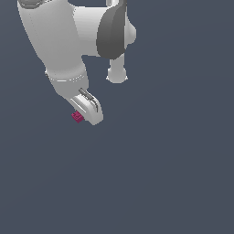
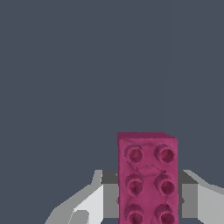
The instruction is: Pick up the object and move it to a goal position.
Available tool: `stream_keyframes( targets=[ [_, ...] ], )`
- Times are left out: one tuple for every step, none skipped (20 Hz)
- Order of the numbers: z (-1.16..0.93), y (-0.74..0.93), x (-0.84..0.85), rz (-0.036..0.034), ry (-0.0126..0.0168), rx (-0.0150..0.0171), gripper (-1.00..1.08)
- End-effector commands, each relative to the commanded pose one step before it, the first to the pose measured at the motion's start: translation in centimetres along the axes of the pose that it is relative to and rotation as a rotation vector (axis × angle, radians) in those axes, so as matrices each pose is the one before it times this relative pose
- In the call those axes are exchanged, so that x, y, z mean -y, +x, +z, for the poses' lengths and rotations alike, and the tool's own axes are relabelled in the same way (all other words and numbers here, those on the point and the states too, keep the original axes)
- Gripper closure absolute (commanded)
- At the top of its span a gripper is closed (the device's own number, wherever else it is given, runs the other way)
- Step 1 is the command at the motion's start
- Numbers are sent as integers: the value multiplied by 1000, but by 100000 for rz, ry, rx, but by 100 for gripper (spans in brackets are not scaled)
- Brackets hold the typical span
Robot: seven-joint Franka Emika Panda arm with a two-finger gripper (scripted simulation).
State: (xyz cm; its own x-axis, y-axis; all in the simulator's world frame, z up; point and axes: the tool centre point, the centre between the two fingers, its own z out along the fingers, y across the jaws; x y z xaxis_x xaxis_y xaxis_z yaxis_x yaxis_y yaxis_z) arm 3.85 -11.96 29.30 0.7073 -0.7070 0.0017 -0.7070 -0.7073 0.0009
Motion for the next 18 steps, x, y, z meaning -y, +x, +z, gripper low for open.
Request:
stream_keyframes(
  targets=[
    [-1835,614,364,-53,-30,89,108],
    [-623,228,131,0,0,0,108],
    [-572,211,121,0,0,0,108],
    [-522,195,112,0,0,0,108],
    [-476,168,121,-65,60,40,108],
    [-430,166,97,0,0,0,108],
    [-387,152,90,0,0,0,108],
    [-349,139,83,0,0,0,108],
    [-314,127,76,0,0,0,108],
    [-282,114,68,0,0,0,108],
    [-251,102,61,0,0,0,108],
    [-221,91,55,0,0,0,108],
    [-193,82,43,-25,54,35,108],
    [-163,69,42,0,0,0,108],
    [-134,59,36,0,0,0,108],
    [-107,49,31,0,0,0,108],
    [-79,39,26,0,0,0,108],
    [-52,29,21,0,0,0,108]
  ],
)
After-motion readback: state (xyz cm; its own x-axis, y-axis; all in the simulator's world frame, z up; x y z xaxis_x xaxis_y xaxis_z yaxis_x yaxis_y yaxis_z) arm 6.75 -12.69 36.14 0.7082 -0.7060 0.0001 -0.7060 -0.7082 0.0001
